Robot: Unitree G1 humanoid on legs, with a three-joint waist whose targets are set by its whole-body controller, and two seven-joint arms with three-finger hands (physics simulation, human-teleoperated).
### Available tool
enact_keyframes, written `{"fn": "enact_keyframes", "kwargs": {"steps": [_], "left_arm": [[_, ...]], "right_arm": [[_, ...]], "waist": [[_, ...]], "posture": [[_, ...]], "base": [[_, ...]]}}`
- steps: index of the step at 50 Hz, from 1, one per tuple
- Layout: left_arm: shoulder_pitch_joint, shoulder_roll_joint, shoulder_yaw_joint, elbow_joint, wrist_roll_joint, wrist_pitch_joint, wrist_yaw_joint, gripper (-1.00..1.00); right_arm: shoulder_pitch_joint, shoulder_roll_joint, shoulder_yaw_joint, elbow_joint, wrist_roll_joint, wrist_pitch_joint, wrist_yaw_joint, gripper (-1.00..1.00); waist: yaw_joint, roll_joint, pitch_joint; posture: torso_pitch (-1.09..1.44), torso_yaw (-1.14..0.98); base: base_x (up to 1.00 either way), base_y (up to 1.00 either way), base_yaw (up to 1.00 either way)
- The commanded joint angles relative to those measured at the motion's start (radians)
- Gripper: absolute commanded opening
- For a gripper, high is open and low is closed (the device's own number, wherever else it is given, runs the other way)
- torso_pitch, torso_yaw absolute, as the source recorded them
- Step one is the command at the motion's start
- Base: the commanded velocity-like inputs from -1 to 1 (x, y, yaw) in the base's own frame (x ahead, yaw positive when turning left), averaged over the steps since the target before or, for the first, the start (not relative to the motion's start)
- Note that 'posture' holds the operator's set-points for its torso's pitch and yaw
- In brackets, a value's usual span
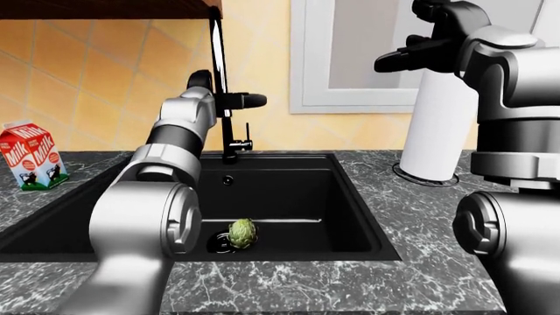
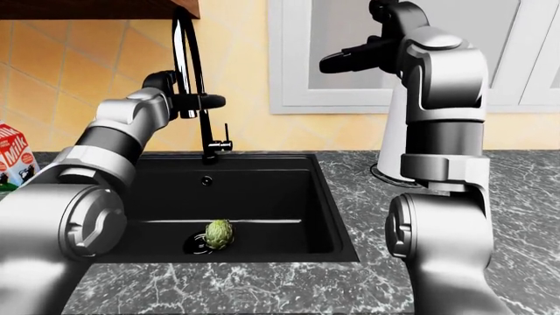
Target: Turn the sink spout to the right.
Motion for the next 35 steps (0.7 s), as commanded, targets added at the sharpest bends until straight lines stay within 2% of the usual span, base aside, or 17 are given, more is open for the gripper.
{"fn": "enact_keyframes", "kwargs": {"steps": [1, 35], "left_arm": [[-0.042, 0.004, -0.004, -0.045, 0.001, -0.030, 0.001, 1.00], [-0.018, -0.106, -0.030, -0.045, 0.008, -0.054, 0.011, 1.00]], "right_arm": [[-0.035, -0.009, -0.006, -0.028, 0.000, -0.024, -0.004, 1.00], [-0.003, -0.031, -0.015, -0.127, -0.005, 0.052, 0.011, 1.00]], "waist": [[0.000, -0.002, -0.006], [0.002, -0.013, -0.008]], "posture": [[-0.68, 0.00], [-0.68, 0.00]], "base": [[0.00, 0.00, 0.00], [0.00, 0.00, 0.00]]}}
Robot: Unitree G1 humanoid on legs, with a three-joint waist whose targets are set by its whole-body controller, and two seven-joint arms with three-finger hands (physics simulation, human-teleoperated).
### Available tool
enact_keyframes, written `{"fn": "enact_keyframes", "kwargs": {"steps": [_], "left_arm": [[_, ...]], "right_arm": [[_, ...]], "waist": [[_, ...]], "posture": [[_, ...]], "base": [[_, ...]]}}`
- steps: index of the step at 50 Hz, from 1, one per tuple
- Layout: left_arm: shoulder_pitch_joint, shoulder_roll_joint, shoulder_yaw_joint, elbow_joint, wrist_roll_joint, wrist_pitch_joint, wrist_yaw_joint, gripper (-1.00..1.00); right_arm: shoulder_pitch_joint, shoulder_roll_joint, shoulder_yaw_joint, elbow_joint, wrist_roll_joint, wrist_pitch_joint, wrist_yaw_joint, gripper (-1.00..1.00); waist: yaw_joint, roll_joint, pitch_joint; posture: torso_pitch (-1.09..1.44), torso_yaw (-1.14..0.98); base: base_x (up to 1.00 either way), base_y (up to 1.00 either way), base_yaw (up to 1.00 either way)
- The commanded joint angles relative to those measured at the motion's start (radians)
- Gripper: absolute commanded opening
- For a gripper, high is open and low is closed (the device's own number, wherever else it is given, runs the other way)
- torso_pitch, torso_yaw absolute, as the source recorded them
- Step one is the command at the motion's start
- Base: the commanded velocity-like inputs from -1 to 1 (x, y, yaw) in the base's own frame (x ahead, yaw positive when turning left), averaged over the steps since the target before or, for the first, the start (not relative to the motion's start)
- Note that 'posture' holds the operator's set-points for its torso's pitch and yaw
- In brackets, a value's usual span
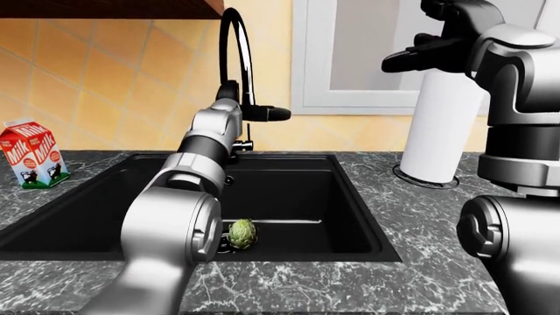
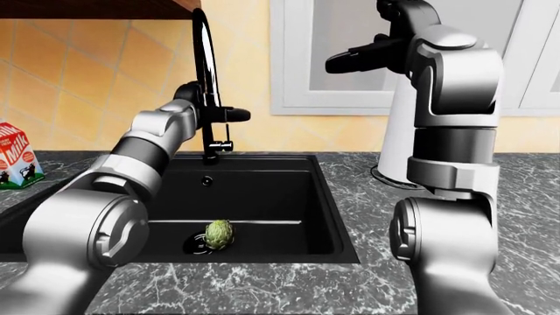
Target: Turn the sink spout to the right.
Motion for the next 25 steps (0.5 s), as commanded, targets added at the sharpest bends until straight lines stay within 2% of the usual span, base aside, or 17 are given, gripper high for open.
{"fn": "enact_keyframes", "kwargs": {"steps": [1, 25], "left_arm": [[-0.046, 0.006, -0.001, -0.045, 0.001, -0.028, 0.004, 1.00], [-0.086, -0.069, -0.024, -0.068, -0.015, 0.008, 0.029, 1.00]], "right_arm": [[-0.036, -0.010, -0.006, -0.025, -0.001, -0.017, -0.004, 1.00], [-0.019, -0.008, -0.009, -0.051, 0.012, -0.008, -0.008, 1.00]], "waist": [[0.000, -0.003, -0.005], [0.000, -0.010, -0.004]], "posture": [[-0.68, 0.00], [-0.68, 0.00]], "base": [[0.00, 0.00, 0.00], [0.00, 0.00, 0.00]]}}
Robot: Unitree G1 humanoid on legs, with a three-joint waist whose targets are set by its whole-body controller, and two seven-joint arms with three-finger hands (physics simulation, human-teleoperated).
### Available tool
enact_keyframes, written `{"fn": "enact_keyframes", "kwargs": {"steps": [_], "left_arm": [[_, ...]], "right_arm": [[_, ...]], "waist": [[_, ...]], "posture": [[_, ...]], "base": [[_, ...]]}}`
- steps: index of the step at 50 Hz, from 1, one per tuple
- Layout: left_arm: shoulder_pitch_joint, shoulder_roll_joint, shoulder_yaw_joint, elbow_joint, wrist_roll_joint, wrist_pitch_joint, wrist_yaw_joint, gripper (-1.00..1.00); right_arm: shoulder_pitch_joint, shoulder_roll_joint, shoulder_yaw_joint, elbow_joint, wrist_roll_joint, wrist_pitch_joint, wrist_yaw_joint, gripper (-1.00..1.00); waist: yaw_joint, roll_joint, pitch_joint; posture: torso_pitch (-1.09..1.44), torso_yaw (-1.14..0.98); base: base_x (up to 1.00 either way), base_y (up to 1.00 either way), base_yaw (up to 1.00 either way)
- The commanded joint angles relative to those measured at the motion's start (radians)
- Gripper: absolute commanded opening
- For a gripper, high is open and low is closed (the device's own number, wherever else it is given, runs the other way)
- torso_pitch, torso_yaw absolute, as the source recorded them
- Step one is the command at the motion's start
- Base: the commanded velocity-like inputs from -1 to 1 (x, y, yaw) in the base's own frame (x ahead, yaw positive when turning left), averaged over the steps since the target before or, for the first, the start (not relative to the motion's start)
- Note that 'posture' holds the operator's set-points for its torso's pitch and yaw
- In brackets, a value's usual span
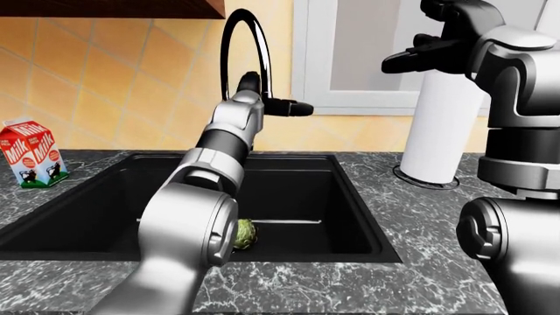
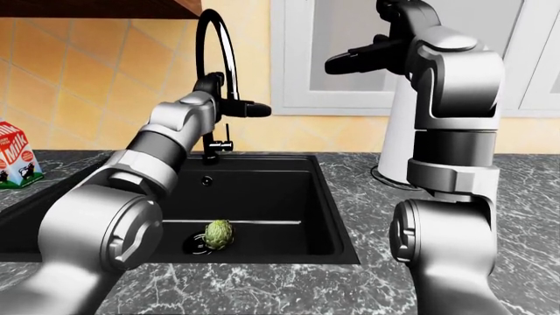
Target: Turn the sink spout to the right.
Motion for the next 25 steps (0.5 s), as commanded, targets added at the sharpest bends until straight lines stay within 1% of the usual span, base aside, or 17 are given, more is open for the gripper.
{"fn": "enact_keyframes", "kwargs": {"steps": [1, 16, 25], "left_arm": [[-0.036, 0.008, -0.001, -0.033, 0.002, -0.025, 0.007, 1.00], [-0.050, -0.027, -0.013, -0.035, 0.004, -0.015, 0.023, 1.00], [-0.086, -0.050, -0.021, -0.040, 0.009, 0.006, 0.027, 1.00]], "right_arm": [[-0.033, -0.011, -0.006, -0.021, 0.000, -0.023, -0.003, 1.00], [-0.023, -0.005, -0.005, -0.019, 0.001, -0.030, -0.006, 1.00], [-0.042, -0.002, 0.000, 0.003, -0.002, -0.037, -0.004, 1.00]], "waist": [[0.000, -0.005, -0.003], [0.000, -0.009, -0.003], [0.000, -0.011, -0.002]], "posture": [[-0.68, 0.00], [-0.68, 0.00], [-0.68, 0.00]], "base": [[0.00, 0.00, 0.00], [0.00, 0.00, 0.00], [0.00, 0.00, 0.00]]}}
